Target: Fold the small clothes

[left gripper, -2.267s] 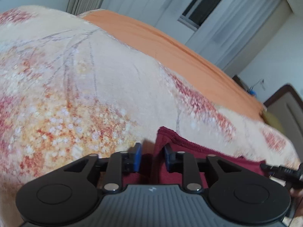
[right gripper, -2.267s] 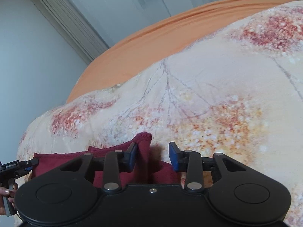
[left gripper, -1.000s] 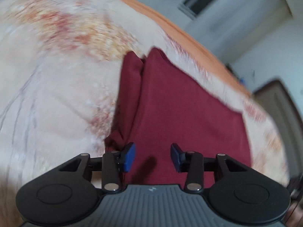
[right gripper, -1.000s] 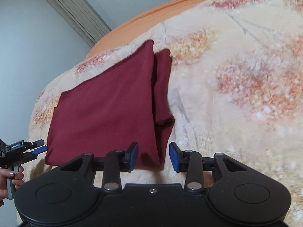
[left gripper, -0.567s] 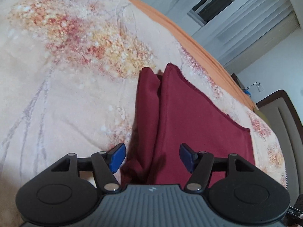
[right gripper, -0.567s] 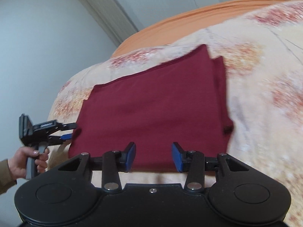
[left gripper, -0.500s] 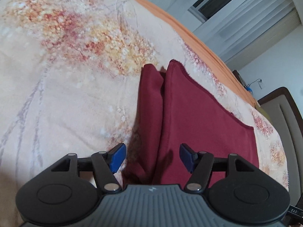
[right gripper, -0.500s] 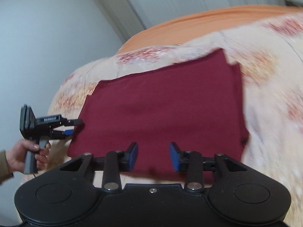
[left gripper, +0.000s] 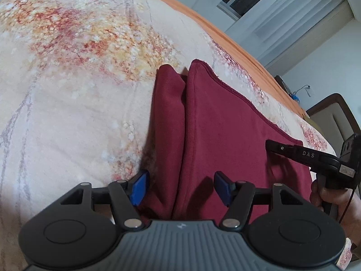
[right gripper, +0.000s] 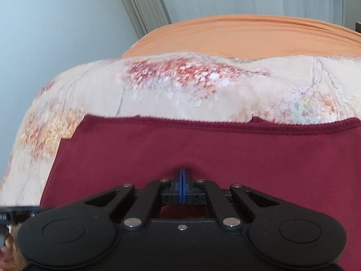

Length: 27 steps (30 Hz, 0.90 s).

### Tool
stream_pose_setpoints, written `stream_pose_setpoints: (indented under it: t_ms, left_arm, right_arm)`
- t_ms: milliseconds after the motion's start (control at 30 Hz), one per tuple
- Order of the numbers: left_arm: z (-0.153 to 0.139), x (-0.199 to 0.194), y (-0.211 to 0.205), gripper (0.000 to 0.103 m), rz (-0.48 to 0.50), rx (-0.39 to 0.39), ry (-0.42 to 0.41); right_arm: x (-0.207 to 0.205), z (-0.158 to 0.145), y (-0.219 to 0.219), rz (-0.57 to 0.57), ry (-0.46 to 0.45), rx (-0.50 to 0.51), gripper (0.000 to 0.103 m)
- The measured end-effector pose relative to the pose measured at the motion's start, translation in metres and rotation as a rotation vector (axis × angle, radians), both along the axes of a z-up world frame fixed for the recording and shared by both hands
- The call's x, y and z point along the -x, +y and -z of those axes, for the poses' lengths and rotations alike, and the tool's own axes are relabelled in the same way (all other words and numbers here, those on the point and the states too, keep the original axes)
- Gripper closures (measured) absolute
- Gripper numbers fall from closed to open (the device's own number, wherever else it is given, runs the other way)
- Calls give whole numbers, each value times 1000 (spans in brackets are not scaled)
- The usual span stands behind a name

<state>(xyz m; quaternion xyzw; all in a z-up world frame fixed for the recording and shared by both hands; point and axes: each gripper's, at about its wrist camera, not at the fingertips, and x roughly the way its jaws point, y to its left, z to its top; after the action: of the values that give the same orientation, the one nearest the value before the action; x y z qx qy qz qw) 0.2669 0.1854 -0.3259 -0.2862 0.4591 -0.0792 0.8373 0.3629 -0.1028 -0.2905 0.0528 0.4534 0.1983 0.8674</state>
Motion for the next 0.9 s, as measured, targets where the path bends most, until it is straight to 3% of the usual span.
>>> stream_pose_setpoints:
  t_ms: [267,367,433,500,533,567,767,900]
  left_arm:
    - [4,-7,-1,36,-7,41,1]
    - [4,-9,-3,36,-4,39,2]
    - [3,-9,-4,43,-4,37,-2]
    - [-3,-10,-7,69,0,-2,-8]
    - [-8,-9,-9,71,4,-21,-19]
    - [-14,-8,-11,82,11,-52,-39]
    - [-69,3,-50,86,99,-173,-195]
    - [-98,-5,-111,86,250,-243,-280]
  right_arm:
    - [118,13,-25,25,146,-74,100]
    - [149,6,-35,77,124,-154,87]
    - [158,5,-38,102,129,-191,86]
    - [162,3,-44,119,120,-213,85]
    - [163,2,-48,128,120,-222,84]
    - [163,0,-51,136,117,-226,84]
    - [172,-9,-82,193,86,-273,84]
    - [180,-15,-117,289,89,-399,79]
